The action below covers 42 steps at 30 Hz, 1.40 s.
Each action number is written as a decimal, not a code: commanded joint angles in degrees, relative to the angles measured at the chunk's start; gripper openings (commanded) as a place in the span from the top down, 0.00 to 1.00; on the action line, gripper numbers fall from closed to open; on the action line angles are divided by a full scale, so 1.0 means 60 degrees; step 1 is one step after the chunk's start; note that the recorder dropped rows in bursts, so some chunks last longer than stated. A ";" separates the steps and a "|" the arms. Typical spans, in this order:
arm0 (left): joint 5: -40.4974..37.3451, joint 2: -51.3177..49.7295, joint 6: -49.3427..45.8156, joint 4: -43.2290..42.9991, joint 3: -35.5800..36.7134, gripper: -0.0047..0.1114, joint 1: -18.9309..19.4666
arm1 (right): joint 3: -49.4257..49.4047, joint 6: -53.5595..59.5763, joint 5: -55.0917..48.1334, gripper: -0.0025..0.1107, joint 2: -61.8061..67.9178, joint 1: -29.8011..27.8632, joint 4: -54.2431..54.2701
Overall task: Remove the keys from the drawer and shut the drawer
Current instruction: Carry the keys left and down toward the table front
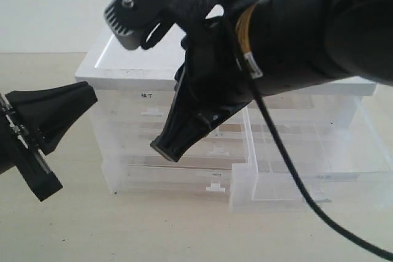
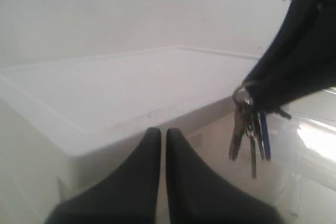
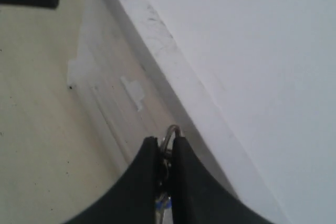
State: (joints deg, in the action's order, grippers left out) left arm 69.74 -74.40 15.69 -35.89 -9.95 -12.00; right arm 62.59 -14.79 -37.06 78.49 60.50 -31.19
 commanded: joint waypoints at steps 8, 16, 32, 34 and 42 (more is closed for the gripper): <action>-0.0789 0.1088 -0.0075 0.0593 0.0314 0.92 0.0021 | 0.0064 0.0048 -0.0283 0.98 0.1056 0.0002 0.0185; -0.0824 0.1088 -0.0075 0.0593 0.0314 0.92 0.0021 | -0.0045 0.0048 -0.0405 0.98 0.1218 0.0002 0.0248; -0.0847 0.1088 -0.0051 0.0593 0.0314 0.92 0.0021 | -0.0585 0.0494 -0.0157 0.98 0.1218 0.0002 0.0722; -0.0847 0.1088 -0.0051 0.0593 0.0314 0.92 0.0021 | -0.0585 0.0494 -0.0111 0.98 0.1218 0.0002 0.0679; -0.0891 0.1088 -0.0008 0.0593 0.0314 0.92 0.0021 | -0.0585 0.0494 -0.0110 0.98 0.1218 0.0002 0.0653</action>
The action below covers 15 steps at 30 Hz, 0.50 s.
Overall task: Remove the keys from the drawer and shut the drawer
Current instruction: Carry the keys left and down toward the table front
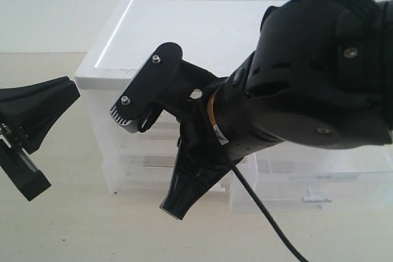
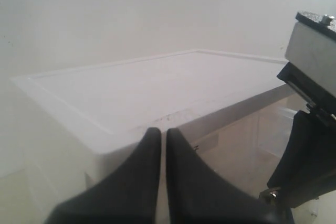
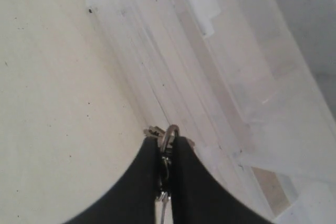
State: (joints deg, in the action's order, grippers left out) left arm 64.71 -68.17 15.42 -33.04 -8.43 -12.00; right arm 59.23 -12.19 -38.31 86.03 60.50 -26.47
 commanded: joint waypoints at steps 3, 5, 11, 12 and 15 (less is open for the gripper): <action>-0.0052 0.0050 0.0036 0.0119 0.0060 0.92 0.0021 | -0.0023 0.0061 0.0097 0.98 -0.0039 0.0002 -0.0182; -0.0052 0.0050 0.0059 0.0050 0.0060 0.92 0.0021 | -0.0023 0.0061 0.0138 0.98 -0.0039 0.0002 -0.0294; -0.0016 0.0050 0.0171 -0.0398 0.0060 0.92 0.0021 | -0.0023 0.0061 0.0210 0.98 -0.0039 0.0002 -0.0436; -0.0017 0.0050 0.0185 -0.0434 0.0060 0.92 0.0021 | -0.0023 0.0061 0.0208 0.98 -0.0039 0.0002 -0.0464; -0.0017 0.0050 0.0274 -0.0733 0.0060 0.92 0.0021 | -0.0023 0.0061 0.0208 0.98 -0.0039 0.0002 -0.0524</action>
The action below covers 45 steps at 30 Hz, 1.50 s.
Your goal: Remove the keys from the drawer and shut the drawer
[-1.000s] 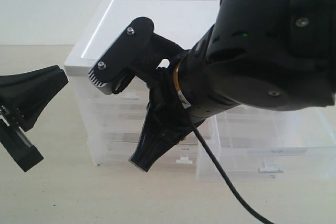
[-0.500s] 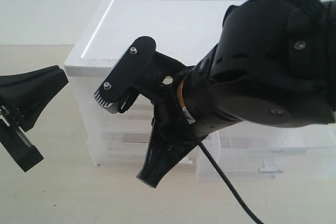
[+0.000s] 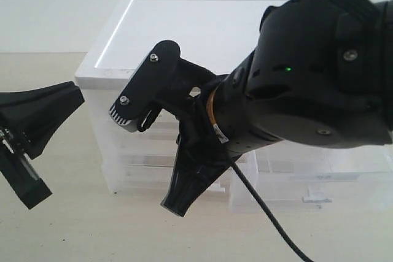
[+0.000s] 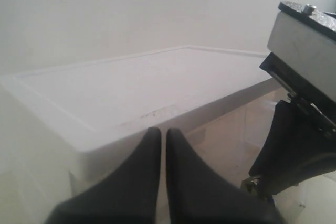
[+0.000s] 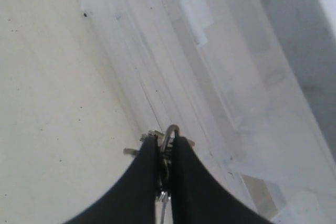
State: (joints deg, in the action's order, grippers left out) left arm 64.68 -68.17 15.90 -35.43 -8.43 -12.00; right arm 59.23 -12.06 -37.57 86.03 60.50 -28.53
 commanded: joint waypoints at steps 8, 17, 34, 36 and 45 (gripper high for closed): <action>0.0061 0.0050 0.0195 -0.0492 0.0060 0.92 0.0021 | -0.0023 -0.0082 0.0085 0.75 -0.0039 0.0002 -0.0453; 0.0056 0.0050 0.0672 -0.1083 0.0040 0.92 0.0021 | 0.0227 -0.0476 -0.0159 0.62 -0.0057 0.0002 -0.0844; -0.3059 -0.2198 0.3751 -0.5247 -0.1934 0.92 -0.2085 | 0.0910 -0.0523 -0.0714 0.62 -0.2553 0.0002 -0.0895; -0.4258 -0.2198 0.3335 -0.4370 -0.1934 0.92 -0.2976 | 0.0910 -0.0523 -0.0747 0.62 -0.2938 0.0002 -0.0895; -0.6596 -0.2198 0.3445 -0.3439 -0.1934 0.92 -0.5472 | 0.0910 -0.0677 -0.1044 0.62 -0.4467 0.0002 -0.0877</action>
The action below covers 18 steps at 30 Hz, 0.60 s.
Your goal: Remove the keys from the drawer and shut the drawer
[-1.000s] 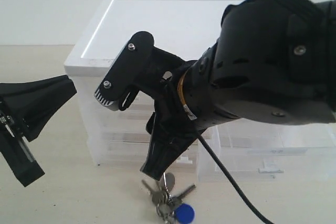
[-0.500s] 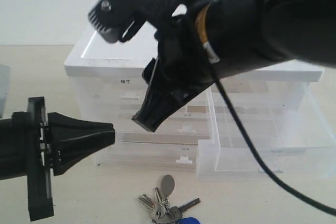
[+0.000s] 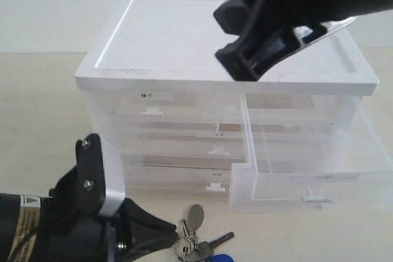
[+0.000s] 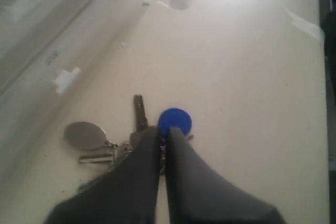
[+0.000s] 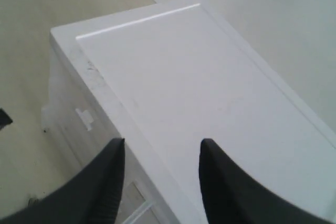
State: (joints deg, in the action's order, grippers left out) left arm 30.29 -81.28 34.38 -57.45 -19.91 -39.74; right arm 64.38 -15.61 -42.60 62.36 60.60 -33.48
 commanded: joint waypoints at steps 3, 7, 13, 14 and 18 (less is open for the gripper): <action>-0.1210 -0.0180 0.0818 0.0197 -0.0021 0.92 -0.1291 | 0.0051 -0.0204 -0.0284 0.62 -0.0849 -0.0014 -0.0052; -0.1207 -0.0820 0.0851 0.0197 -0.0044 0.92 -0.1528 | 0.0051 -0.0342 -0.0353 0.62 -0.1074 -0.0014 -0.0052; -0.1344 -0.1887 0.1210 0.0197 -0.0680 0.92 -0.1528 | 0.0051 -0.0383 -0.0438 0.62 -0.1072 -0.0014 -0.0033; -0.1344 -0.2094 0.1210 0.0197 -0.0814 0.92 -0.1528 | 0.0051 -0.0383 -0.0438 0.62 -0.1072 -0.0014 -0.0013; -0.1362 -0.2671 0.1352 0.0197 -0.1105 0.92 -0.1554 | 0.0051 -0.0383 -0.0455 0.62 -0.1072 -0.0014 -0.0014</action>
State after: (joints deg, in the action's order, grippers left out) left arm 22.46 -95.23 41.30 -56.94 -25.37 -48.62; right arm 64.38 -17.67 -45.04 56.33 60.60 -33.48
